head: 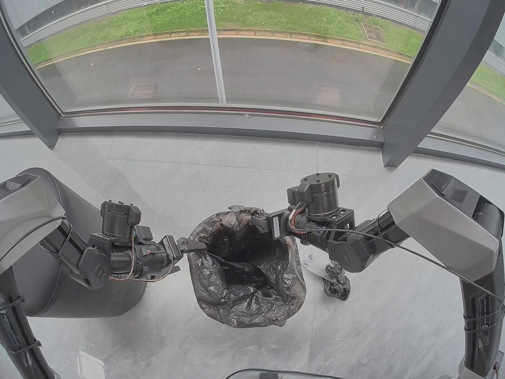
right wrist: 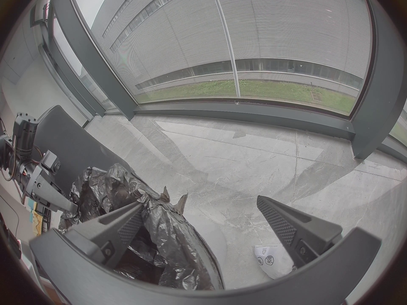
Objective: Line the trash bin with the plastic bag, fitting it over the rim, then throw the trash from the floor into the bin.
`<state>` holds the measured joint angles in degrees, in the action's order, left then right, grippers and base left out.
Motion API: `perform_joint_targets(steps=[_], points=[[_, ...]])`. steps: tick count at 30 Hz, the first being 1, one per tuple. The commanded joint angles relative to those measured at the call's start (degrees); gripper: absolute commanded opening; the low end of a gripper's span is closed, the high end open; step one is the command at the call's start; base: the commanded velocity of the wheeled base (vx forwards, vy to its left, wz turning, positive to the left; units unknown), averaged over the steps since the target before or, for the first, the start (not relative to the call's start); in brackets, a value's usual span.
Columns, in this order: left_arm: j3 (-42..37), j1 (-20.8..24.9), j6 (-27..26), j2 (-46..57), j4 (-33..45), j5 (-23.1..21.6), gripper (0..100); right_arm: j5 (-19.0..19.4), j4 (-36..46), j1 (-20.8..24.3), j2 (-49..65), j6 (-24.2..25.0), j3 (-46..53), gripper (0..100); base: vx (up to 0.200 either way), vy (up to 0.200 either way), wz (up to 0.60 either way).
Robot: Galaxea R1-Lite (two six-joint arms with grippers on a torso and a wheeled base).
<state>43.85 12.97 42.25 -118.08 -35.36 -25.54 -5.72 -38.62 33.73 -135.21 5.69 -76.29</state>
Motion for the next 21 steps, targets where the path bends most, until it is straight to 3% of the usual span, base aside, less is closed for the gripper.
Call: perform_joint_targets(steps=[1, 13, 21], points=[[-0.1, 0.0, -0.9, -0.7, -0.8, 1.3, 100, 0.0, -0.1, 0.0, -0.1, 0.0, 0.0, 100, 0.0, 0.0, 0.0], [-0.2, 0.3, -12.1, -7.3, -6.7, 16.5, 100, 0.0, -0.2, 0.1, -0.4, 0.0, -0.1, 100, 0.0, 0.0, 0.0], [-0.3, 0.2, -12.8, -9.5, -10.7, 18.7, 100, 0.0, -0.2, 0.0, -0.8, 0.0, -0.4, 100, 0.0, 0.0, 0.0]])
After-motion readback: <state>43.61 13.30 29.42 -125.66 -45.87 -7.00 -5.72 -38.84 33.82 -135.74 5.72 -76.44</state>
